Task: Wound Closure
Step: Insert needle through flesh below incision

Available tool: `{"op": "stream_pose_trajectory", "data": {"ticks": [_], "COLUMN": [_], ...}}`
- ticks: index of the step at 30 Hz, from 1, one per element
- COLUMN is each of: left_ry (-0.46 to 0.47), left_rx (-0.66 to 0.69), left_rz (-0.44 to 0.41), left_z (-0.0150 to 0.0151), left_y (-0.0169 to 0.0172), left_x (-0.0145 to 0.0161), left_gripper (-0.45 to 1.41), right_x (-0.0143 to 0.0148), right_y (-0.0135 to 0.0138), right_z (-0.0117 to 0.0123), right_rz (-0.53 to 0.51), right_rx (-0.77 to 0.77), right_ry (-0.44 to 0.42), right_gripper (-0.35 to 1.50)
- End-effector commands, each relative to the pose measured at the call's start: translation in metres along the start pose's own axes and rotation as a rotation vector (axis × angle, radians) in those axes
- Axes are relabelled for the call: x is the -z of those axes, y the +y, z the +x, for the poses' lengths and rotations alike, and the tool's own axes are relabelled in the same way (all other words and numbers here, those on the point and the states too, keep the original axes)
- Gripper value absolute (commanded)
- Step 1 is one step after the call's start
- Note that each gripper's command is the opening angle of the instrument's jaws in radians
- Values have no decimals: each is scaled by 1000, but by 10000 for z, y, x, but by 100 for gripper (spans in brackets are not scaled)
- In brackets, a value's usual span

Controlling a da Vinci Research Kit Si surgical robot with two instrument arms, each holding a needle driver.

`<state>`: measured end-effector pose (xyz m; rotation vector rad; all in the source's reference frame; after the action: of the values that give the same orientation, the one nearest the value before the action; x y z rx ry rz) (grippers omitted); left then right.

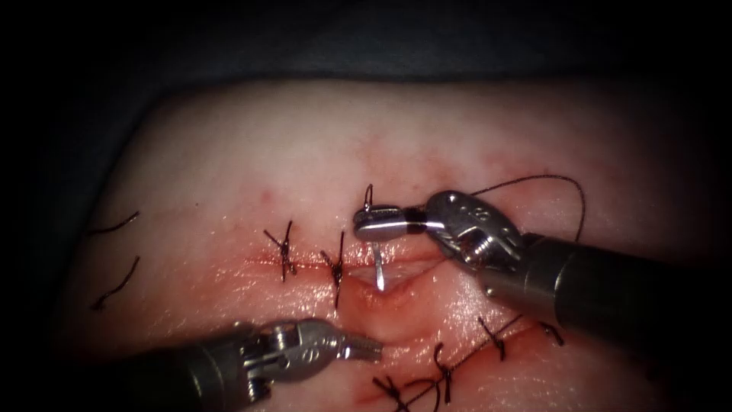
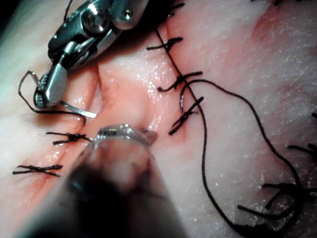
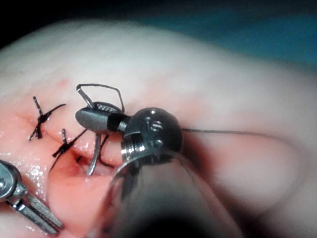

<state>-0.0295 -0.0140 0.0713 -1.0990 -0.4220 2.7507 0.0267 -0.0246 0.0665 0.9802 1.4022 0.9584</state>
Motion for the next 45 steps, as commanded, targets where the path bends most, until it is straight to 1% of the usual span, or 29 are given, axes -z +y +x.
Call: {"op": "stream_pose_trajectory", "data": {"ticks": [1,4,6,8,12,16,27,30,34,36,37,38,39,40,41,42,43,44,45], "left_ry": [1,1,1,2,2,1,-1,0,-2,-2,-2,-2,-3,-5,1,11,43,59,73], "left_rx": [-2,-3,-3,-2,-2,-1,0,0,1,1,1,1,0,-7,-24,-28,-42,-37,-34], "left_rz": [-1,-1,-1,-2,-2,-1,-1,-1,1,1,1,1,1,-1,2,9,34,45,50], "left_z": [3,3,3,3,3,4,4,4,5,5,5,6,6,5,5,5,5,6,6], "left_y": [-6,-6,-6,-6,-7,-8,-10,-10,-10,-10,-10,-9,-8,-7,-6,-6,-7,-7,-8], "left_x": [-4,-4,-4,-4,-3,-3,-1,0,0,0,1,2,3,5,7,9,13,15,16], "left_gripper": [-27,-28,-28,-28,-30,-33,-37,-38,-40,-40,-40,-40,-40,-40,-40,-38,-25,-10,0], "right_x": [-11,-11,-13,-12,-10,-13,-15,-12,-7,-8,-9,-9,-9,-9,-8,-7,-2,1,4], "right_y": [-1,-7,-14,-18,-23,-29,-55,-58,-58,-56,-55,-53,-50,-48,-45,-41,-34,-30,-25], "right_z": [-1,-9,-15,-16,-16,-31,-40,-46,-43,-38,-34,-29,-21,-15,-9,-3,11,16,24], "right_rz": [5,8,-14,-33,-38,-34,-28,-47,-66,-74,-70,-68,-62,-41,-20,0,13,7,-1], "right_rx": [-14,-55,-96,-108,-132,-194,-210,-219,-235,-276,-365,-412,-470,-518,-537,-544,-557,-557,-558], "right_ry": [0,-5,-31,-40,-48,-56,-53,-43,-25,-15,-3,24,69,107,146,185,230,235,241], "right_gripper": [-35,-35,-35,-35,-35,-35,-35,-35,-35,-35,-35,-35,-35,-11,31,63,106,111,118]}}
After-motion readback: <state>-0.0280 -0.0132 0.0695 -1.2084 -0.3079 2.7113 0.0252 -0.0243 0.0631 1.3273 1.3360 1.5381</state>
